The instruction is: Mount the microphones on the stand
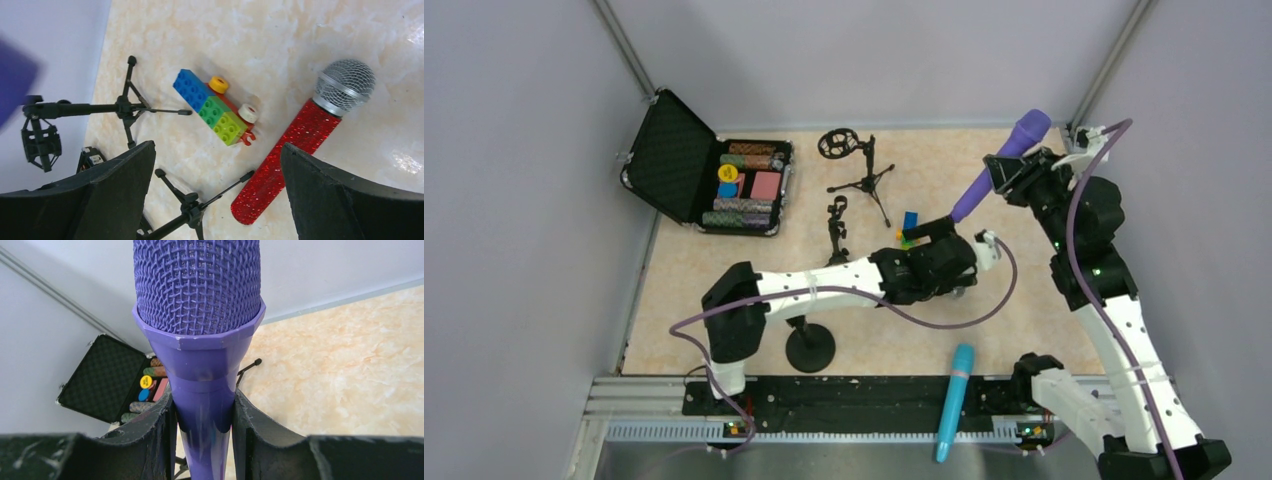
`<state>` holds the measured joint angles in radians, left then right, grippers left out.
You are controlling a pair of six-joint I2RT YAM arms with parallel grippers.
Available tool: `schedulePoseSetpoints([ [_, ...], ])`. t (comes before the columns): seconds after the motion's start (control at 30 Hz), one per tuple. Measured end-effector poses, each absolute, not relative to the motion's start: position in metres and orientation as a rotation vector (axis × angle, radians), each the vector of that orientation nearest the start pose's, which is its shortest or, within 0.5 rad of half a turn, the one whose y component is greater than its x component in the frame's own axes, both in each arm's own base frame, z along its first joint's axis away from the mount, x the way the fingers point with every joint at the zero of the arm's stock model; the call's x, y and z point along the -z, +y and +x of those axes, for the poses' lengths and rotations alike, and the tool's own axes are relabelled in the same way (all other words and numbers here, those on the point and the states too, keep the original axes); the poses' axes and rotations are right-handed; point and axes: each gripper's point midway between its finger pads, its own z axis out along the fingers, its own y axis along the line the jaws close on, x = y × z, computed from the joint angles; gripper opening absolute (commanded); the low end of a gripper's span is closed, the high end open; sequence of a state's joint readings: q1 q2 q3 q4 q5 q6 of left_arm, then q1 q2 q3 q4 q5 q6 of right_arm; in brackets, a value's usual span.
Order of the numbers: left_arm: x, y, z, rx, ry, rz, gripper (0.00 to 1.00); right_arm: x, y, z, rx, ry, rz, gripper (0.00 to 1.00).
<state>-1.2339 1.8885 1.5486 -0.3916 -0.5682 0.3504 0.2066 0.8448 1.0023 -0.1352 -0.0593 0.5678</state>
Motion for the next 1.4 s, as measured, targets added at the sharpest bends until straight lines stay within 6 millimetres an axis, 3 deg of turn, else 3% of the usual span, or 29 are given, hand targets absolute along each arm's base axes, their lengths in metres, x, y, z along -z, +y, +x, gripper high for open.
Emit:
schedulePoseSetpoints([
  [0.2, -0.199, -0.404, 0.281, -0.045, 1.769, 1.202, 0.99, -0.38, 0.093, 0.309, -0.628, 1.562, 0.255, 0.0],
  [0.43, -0.219, -0.35, 0.308, 0.133, 1.894, 1.005, 0.99, -0.379, 0.092, 0.306, -0.624, 1.564, 0.253, 0.0],
  [0.63, -0.252, -0.298, 0.309, 0.337, 1.913, 0.804, 0.99, -0.358, 0.099, 0.307, -0.647, 1.61, 0.231, 0.0],
  [0.87, -0.302, -0.252, 0.29, 0.512, 1.836, 0.614, 0.98, -0.32, 0.109, 0.308, -0.679, 1.701, 0.204, 0.0],
  [1.03, -0.32, -0.231, 0.26, 0.586, 1.8, 0.54, 0.97, -0.297, 0.115, 0.308, -0.701, 1.751, 0.19, 0.0],
  [1.4, -0.279, -0.182, 0.203, 0.624, 1.93, 0.411, 0.94, -0.253, 0.135, 0.306, -0.814, 1.865, 0.179, 0.0],
])
